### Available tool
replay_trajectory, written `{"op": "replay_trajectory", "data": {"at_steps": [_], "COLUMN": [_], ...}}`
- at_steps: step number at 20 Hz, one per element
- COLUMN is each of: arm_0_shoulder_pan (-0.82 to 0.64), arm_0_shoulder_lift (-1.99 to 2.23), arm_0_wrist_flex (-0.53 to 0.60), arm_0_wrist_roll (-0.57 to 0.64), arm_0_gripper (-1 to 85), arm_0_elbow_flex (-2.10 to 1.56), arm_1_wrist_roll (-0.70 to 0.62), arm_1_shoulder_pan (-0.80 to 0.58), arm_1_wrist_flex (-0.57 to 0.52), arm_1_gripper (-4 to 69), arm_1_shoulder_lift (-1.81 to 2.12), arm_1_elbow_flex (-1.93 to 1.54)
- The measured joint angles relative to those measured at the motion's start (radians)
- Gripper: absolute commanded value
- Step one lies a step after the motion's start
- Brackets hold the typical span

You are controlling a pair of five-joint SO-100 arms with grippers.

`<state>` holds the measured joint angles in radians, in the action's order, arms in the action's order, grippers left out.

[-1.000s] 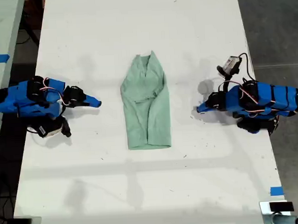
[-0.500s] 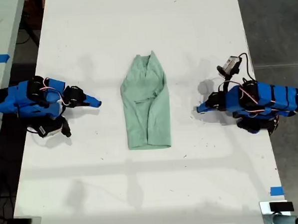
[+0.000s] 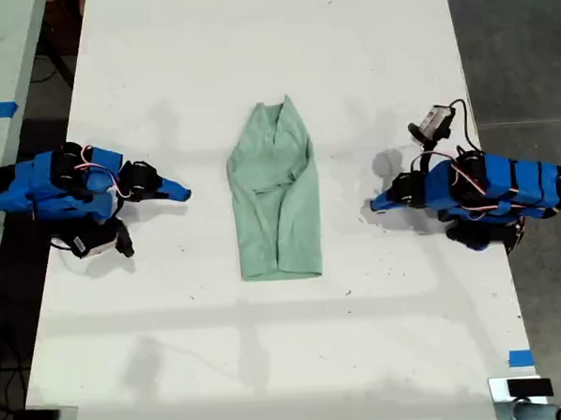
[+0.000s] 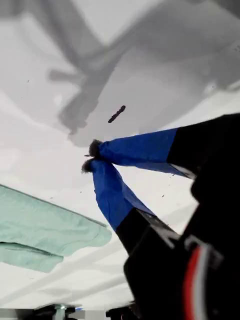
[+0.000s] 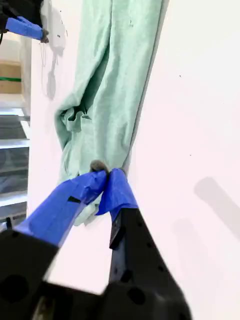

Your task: Fold t shirt

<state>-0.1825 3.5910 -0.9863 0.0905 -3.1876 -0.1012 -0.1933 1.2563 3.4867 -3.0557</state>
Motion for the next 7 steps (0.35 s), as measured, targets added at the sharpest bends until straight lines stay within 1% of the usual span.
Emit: {"op": "replay_trajectory", "data": {"at_steps": [7], "arm_0_shoulder_pan": [0.000], "arm_0_shoulder_lift": [0.000], "arm_0_wrist_flex": [0.000], "arm_0_wrist_roll": [0.000], "arm_0_gripper": [-0.2], "arm_0_elbow_flex": [-0.006], "arm_1_wrist_roll": [0.009], "arm_1_shoulder_pan": [-0.006], "arm_1_wrist_flex": [0.000], "arm_1_gripper": [1.1], "arm_1_shoulder_lift": [0.000], "arm_1_elbow_flex": [0.000]}}
